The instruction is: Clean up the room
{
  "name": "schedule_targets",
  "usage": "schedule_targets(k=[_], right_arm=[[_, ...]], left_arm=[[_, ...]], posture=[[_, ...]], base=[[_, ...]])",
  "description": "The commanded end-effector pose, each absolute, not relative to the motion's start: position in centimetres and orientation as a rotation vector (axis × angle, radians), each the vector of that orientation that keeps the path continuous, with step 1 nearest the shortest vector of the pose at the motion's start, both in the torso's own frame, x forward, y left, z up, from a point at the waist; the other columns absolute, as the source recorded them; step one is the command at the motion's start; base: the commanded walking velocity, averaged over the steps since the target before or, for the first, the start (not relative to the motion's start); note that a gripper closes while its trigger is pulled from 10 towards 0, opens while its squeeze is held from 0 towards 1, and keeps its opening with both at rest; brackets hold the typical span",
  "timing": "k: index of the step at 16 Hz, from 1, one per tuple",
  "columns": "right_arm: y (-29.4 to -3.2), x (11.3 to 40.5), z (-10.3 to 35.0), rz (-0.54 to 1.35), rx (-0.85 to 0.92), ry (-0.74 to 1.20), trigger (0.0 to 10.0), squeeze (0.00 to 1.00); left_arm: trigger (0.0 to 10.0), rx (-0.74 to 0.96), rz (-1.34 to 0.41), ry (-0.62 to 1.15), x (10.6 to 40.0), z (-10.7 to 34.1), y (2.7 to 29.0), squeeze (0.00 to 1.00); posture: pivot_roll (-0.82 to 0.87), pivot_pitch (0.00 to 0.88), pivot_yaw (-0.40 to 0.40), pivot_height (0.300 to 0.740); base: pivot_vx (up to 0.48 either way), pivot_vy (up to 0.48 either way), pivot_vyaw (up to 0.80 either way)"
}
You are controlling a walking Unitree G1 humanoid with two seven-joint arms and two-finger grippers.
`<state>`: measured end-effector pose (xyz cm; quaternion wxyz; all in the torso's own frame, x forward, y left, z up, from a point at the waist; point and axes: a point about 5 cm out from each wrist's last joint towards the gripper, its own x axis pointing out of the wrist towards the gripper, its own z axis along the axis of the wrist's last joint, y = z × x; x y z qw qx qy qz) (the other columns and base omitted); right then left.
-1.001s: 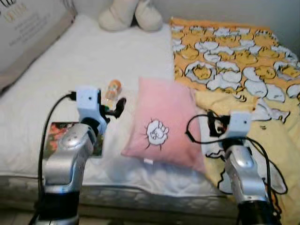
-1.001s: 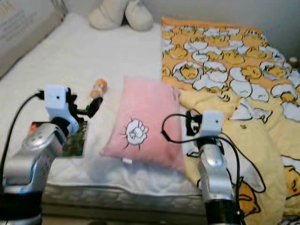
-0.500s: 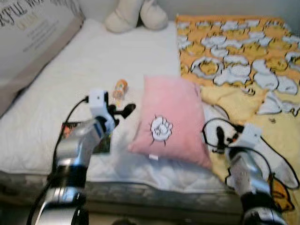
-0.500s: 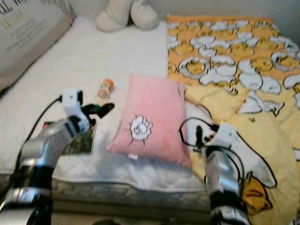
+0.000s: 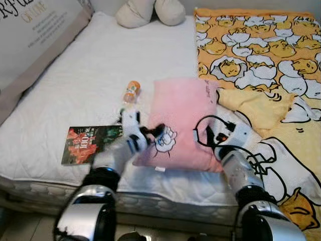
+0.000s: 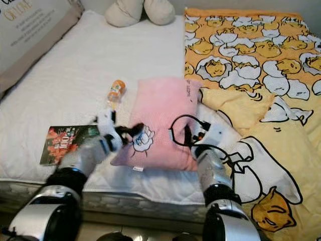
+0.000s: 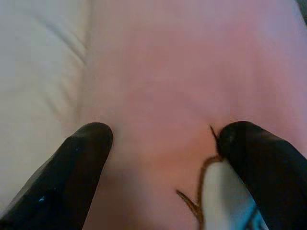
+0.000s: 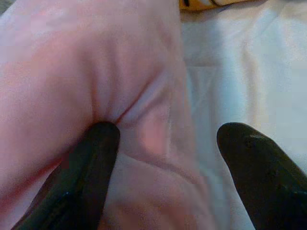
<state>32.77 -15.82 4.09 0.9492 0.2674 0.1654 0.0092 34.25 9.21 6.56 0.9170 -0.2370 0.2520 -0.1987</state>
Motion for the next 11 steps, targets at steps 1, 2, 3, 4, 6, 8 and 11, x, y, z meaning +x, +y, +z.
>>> schedule_targets(k=[1,2,3,4,6,8,11], right_arm=[[-14.3,32.9,3.9,0.076,0.562,0.368,10.0,0.0],[-14.3,32.9,3.9,0.079,0.554,0.37,10.0,0.0],[-14.5,32.9,3.9,0.079,0.551,0.368,0.0,0.0],[-14.6,32.8,3.9,0.08,0.55,0.362,0.0,0.0],[-14.8,32.6,3.8,0.079,0.537,0.358,0.0,0.0],[-14.4,32.3,3.9,0.086,0.546,0.342,0.0,0.0],[-13.6,32.0,4.1,0.107,0.542,0.326,0.0,0.0]], left_arm=[[10.0,-0.54,-0.471,0.573,33.6,5.8,7.2,0.0],[4.3,-0.577,-0.483,0.578,33.5,5.7,6.7,0.0],[0.0,-0.644,-0.49,0.567,33.3,5.7,6.3,0.0],[0.0,-0.688,-0.499,0.554,33.3,5.8,6.0,0.0],[0.0,-0.787,-0.501,0.529,33.2,5.9,5.6,0.0],[0.0,-0.857,-0.432,0.511,32.9,5.1,6.1,0.0],[0.0,-0.865,-0.426,0.506,32.1,4.1,6.7,0.0]], posture=[[-0.05,0.036,0.038,0.74],[-0.05,0.034,0.037,0.74],[-0.05,0.033,0.038,0.74],[-0.05,0.031,0.037,0.74],[-0.06,0.029,0.039,0.74],[-0.07,0.023,0.048,0.74],[-0.1,0.008,0.064,0.74]], base=[[0.0,0.0,0.0],[0.0,0.0,0.0],[0.0,0.0,0.0],[0.0,0.0,0.0],[0.0,0.0,0.0],[0.0,0.0,0.0],[0.0,0.0,0.0]])
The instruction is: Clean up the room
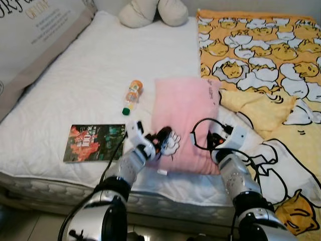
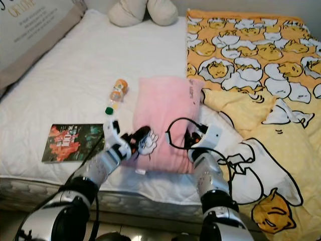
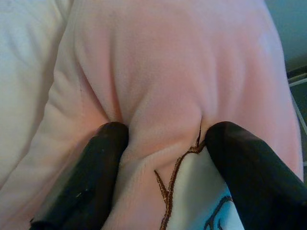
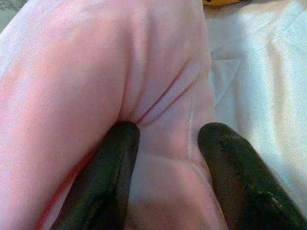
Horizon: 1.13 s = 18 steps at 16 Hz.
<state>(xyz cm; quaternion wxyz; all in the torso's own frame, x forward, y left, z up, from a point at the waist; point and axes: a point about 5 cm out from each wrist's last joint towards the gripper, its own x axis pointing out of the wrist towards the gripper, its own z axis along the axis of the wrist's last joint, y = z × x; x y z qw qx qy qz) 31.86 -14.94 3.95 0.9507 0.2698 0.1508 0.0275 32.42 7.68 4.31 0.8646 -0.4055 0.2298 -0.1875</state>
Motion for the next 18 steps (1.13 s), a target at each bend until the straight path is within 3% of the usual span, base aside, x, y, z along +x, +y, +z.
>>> schedule_targets(k=[1,7,12,15,18], right_arm=[[-13.3,31.9,4.2,0.121,0.511,0.315,0.0,0.0],[-12.3,30.5,3.8,0.146,0.527,0.327,0.0,0.0],[-11.9,31.6,6.4,0.177,0.539,0.236,0.0,0.0],[-11.8,32.7,9.3,0.217,0.488,0.127,0.0,0.0],[-11.9,33.4,12.2,0.239,0.47,0.021,0.0,0.0]], left_arm=[[0.0,-0.843,-0.42,0.518,31.7,3.6,7.1,0.0],[0.0,-0.837,-0.454,0.649,30.8,2.5,6.5,0.0],[0.0,-0.939,-0.462,0.472,33.1,5.7,7.7,0.0],[0.0,-0.739,-0.514,0.248,35.0,10.0,9.2,0.0],[0.0,-0.699,-0.511,0.076,36.0,14.6,10.7,0.0]], posture=[[-0.12,0.001,0.075,0.74],[-0.1,0.0,0.07,0.74],[-0.09,0.0,0.071,0.74],[-0.08,0.0,0.071,0.74],[-0.07,0.0,0.067,0.74]], base=[[0.0,0.0,0.0],[0.0,0.0,0.0],[0.0,0.0,0.0],[0.0,0.0,0.0],[0.0,0.0,0.0]])
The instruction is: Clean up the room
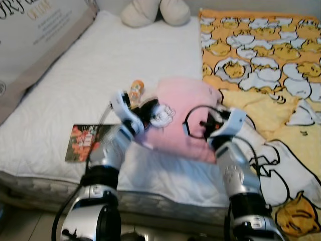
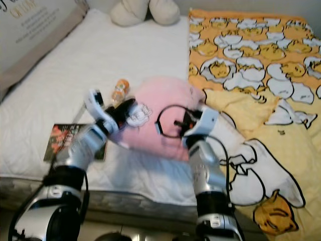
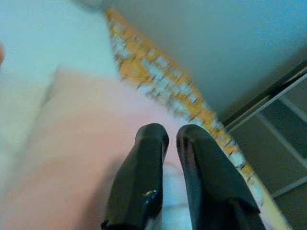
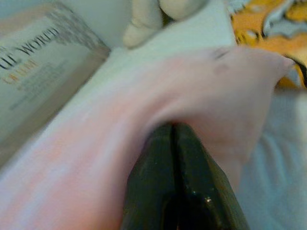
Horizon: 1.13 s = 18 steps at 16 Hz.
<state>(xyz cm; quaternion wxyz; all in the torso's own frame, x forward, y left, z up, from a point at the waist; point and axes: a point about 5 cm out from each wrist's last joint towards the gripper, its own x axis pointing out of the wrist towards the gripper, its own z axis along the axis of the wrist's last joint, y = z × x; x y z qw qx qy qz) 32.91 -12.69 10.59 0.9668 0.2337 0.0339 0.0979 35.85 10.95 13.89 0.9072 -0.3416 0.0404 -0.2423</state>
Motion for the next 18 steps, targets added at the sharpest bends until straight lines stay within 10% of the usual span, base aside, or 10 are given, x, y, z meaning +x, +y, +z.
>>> schedule_targets(k=[1,7,8,9,10,18], right_arm=[[-11.8,33.6,12.7,0.247,0.461,0.003,0.0,0.0],[-12.7,35.9,16.2,0.24,0.373,-0.067,0.0,0.0],[-13.1,35.9,15.5,0.199,0.282,-0.032,10.0,0.0],[-13.7,35.6,15.1,0.146,0.229,-0.032,10.0,0.57],[-15.2,34.9,14.7,0.037,0.145,-0.061,10.0,1.0],[-16.5,28.5,9.5,-0.106,0.087,-0.01,10.0,1.0]], left_arm=[[0.0,-0.687,-0.514,0.054,36.1,15.3,10.9,0.0],[0.0,-0.575,-0.487,0.015,35.3,16.6,10.7,0.0],[10.0,-0.488,-0.438,0.04,35.2,16.2,10.9,0.0],[10.0,-0.426,-0.418,0.036,35.0,16.2,11.1,0.0],[10.0,-0.265,-0.403,-0.017,34.5,16.5,11.6,1.0],[10.0,0.247,-0.293,0.022,34.3,13.9,16.2,1.0]], posture=[[-0.07,0.0,0.066,0.74],[-0.04,0.0,0.038,0.74],[-0.04,0.0,0.038,0.74],[-0.04,0.0,0.037,0.74],[-0.05,0.0,0.037,0.74],[-0.09,0.0,0.041,0.74]], base=[[0.0,0.0,0.0],[0.0,0.0,0.0],[0.0,0.0,0.0],[0.0,0.0,0.0],[0.0,0.0,0.0],[0.0,0.0,0.0]])
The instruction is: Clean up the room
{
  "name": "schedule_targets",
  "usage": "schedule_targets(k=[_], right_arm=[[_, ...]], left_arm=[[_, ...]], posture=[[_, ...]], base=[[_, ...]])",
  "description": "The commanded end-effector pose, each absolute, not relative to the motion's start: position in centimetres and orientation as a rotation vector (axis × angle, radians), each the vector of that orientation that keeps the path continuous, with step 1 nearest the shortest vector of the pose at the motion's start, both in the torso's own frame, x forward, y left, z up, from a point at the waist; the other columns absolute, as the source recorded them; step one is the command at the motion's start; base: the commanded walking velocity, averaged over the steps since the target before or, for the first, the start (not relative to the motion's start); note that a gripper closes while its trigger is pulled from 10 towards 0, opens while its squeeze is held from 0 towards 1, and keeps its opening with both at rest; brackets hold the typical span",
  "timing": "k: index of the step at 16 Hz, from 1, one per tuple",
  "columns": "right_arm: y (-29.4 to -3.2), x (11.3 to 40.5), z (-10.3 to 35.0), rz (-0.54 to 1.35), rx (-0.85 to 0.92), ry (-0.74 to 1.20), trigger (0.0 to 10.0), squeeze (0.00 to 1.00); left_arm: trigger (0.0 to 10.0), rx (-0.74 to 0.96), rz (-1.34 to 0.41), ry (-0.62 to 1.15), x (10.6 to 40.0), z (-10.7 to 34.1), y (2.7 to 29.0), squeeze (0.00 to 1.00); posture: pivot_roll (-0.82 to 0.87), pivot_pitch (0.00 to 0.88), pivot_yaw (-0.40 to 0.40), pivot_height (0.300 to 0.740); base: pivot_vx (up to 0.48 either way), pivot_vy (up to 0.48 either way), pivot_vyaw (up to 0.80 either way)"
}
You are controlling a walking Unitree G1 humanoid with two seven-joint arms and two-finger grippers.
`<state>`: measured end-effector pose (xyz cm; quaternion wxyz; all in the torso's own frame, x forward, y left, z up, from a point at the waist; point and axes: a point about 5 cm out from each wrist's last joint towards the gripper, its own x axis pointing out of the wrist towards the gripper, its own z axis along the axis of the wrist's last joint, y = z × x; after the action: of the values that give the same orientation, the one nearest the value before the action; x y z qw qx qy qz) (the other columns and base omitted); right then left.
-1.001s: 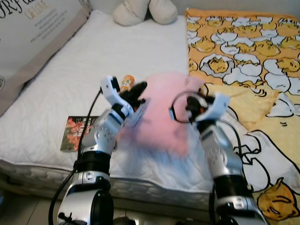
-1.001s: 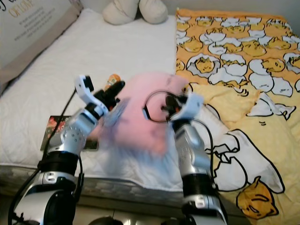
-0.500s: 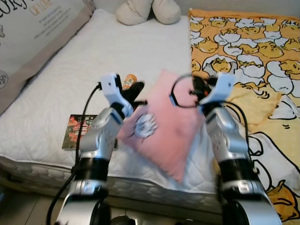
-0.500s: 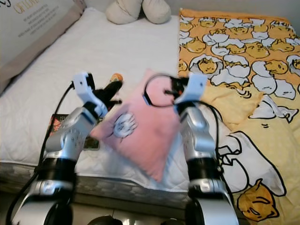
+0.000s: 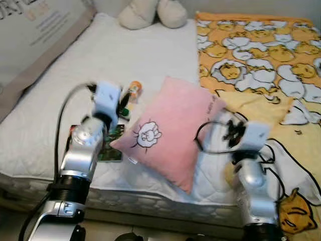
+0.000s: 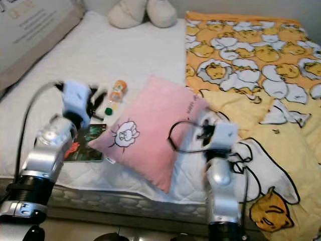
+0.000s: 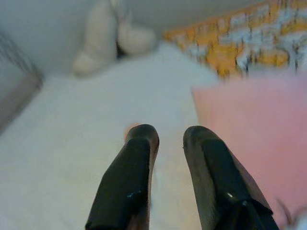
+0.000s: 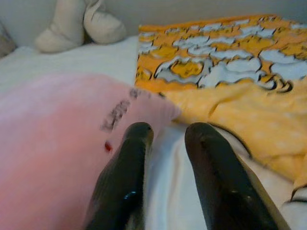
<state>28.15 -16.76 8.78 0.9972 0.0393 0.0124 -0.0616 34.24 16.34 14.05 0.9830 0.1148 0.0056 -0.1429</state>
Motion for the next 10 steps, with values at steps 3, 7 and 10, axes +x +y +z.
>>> schedule_targets(k=[3,7,10], right_arm=[[-15.8,28.8,9.1,-0.067,0.139,0.001,10.0,1.0],[-15.0,29.9,10.1,0.018,0.089,-0.003,10.0,1.0],[-14.9,30.0,10.1,0.034,0.07,0.002,10.0,1.0]], left_arm=[[10.0,0.113,-0.311,0.078,33.6,12.1,16.3,1.0],[10.0,0.094,-0.322,0.065,33.2,11.4,16.1,1.0],[10.0,0.102,-0.342,0.068,33.1,11.4,15.8,1.0]], posture=[[-0.1,0.0,0.053,0.74],[-0.08,0.0,0.005,0.74],[-0.07,0.0,-0.012,0.74]], base=[[0.0,0.0,0.0],[0.0,0.0,-0.17],[0.0,0.32,-0.62]])
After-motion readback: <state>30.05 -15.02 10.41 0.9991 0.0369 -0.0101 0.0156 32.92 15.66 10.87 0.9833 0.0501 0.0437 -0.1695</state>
